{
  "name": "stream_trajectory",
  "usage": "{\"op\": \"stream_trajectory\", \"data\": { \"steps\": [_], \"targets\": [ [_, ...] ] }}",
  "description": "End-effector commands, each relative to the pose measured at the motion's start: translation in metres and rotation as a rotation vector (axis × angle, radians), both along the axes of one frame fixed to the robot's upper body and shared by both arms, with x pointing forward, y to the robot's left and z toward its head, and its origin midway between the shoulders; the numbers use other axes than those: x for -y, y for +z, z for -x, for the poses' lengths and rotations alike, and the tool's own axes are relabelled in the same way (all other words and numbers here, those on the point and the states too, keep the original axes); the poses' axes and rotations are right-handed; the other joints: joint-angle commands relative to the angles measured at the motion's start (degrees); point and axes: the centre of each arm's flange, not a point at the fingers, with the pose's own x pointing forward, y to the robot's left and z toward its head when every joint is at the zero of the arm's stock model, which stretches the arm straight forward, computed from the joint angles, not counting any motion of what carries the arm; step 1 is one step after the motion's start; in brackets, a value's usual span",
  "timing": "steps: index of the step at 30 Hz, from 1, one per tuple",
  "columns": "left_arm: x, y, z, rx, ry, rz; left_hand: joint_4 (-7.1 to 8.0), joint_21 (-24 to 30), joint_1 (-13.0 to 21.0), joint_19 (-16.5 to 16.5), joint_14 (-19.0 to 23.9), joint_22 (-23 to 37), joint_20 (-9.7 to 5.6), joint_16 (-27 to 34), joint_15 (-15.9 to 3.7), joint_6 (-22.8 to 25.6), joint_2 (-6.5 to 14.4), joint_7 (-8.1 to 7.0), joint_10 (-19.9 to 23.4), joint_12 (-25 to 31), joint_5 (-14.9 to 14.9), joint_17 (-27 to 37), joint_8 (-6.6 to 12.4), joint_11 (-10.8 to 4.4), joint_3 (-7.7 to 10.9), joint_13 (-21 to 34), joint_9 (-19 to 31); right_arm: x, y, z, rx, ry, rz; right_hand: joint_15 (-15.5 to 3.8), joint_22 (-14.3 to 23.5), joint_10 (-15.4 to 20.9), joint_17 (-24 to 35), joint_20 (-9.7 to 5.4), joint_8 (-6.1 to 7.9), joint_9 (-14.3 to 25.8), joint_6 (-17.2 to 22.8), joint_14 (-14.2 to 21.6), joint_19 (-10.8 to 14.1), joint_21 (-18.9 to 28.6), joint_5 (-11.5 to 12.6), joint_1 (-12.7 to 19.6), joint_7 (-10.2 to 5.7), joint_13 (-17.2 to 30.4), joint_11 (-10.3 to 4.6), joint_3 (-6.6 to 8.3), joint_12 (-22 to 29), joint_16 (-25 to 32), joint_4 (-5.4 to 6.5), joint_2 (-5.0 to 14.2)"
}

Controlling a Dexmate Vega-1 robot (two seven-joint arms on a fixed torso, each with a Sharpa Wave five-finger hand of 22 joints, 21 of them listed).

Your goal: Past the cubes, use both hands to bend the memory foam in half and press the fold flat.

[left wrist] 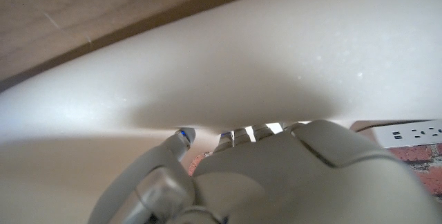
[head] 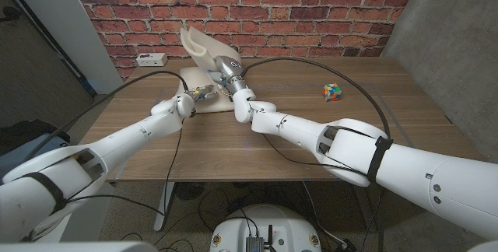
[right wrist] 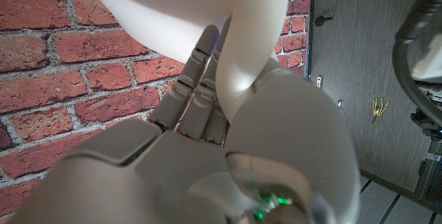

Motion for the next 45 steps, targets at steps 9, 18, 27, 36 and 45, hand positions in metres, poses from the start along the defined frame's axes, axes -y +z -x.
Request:
{"op": "stream_trajectory", "data": {
  "steps": [9, 18, 27, 36, 45],
  "targets": [
    [-0.016, 0.002, 0.019, 0.035, 0.050, 0.015, -0.54, 0.08, -0.62, 2.05, 1.14, 0.42, -0.19, 0.51, 0.05, 2.22, 2.40, -1.60, 1.05, 0.45, -0.01, 0.22, 1.02, 0.07, 0.50, 0.04, 0.05, -0.008, -0.015, -0.011, -0.077, -0.038, 0.099, -1.01, -0.08, 1.68, 0.43, -0.32, -0.02, 0.11, 0.73, 0.38, -0.08, 1.04, 0.27, 0.40, -0.26, 0.31, 1.11, 0.33, -0.54, -0.43, -0.37, 0.33],
    [-0.030, 0.010, 0.028, 0.093, 0.094, 0.025, -4.37, -0.62, 0.78, 3.34, 2.93, 0.16, -1.66, 0.47, -1.41, 4.77, -2.36, -3.27, 3.16, 0.88, -1.21, -0.16, 1.06, -1.48, -0.75, -0.10, -0.15, -0.010, -0.019, -0.014, -0.092, -0.078, 0.131, -1.16, -0.20, 2.17, 0.50, -0.10, -0.19, 0.11, 0.95, 0.97, -0.01, 1.62, 0.28, 0.45, -0.32, 0.29, 1.02, 0.41, -0.84, -0.53, -0.58, 0.26],
    [-0.042, 0.018, 0.043, 0.191, 0.153, 0.044, -7.40, -1.42, 2.17, 4.42, 5.12, 0.07, 0.05, 0.72, -1.66, 6.55, -5.89, -4.07, 6.30, 1.57, -1.72, -0.12, 1.04, -1.78, -2.16, -0.13, -0.17, -0.007, -0.022, -0.018, -0.105, -0.113, 0.153, -1.10, -0.35, 2.61, 0.34, -0.02, -0.33, 0.10, 1.46, 1.74, -0.46, 2.16, 0.28, 0.31, -0.54, 0.21, 0.71, 0.51, -1.34, -0.83, -0.71, 0.11],
    [-0.049, 0.022, 0.063, 0.326, 0.175, 0.055, -11.13, -2.88, 4.10, 8.09, 11.00, 0.29, 3.98, 1.29, -1.57, 17.54, -8.40, -3.35, 16.01, 3.67, -1.60, 0.17, 2.87, -1.57, -3.78, 0.40, 0.18, -0.005, -0.024, -0.021, -0.108, -0.142, 0.172, -1.19, -0.46, 2.99, 0.36, 0.05, -0.50, 0.10, 1.73, 2.00, -0.83, 2.59, 0.27, 0.26, -0.47, 0.38, 0.86, 0.54, -1.60, -1.10, -0.87, -0.02],
    [-0.059, 0.022, 0.085, 0.465, 0.172, 0.121, -12.77, -2.85, 5.10, 13.25, 18.02, 0.54, 5.48, 2.40, -2.75, 28.11, -7.76, -1.03, 24.23, 5.99, -1.77, 0.46, 4.96, -1.73, -3.88, 1.56, 0.77, -0.004, -0.027, -0.026, -0.119, -0.176, 0.200, -1.21, -0.55, 3.21, 0.39, 0.06, -0.69, 0.11, 1.88, 2.05, -1.70, 2.80, 0.26, 0.23, -0.72, 0.53, 0.58, 0.57, -1.90, -1.41, -0.99, -0.11]
  ]
}}
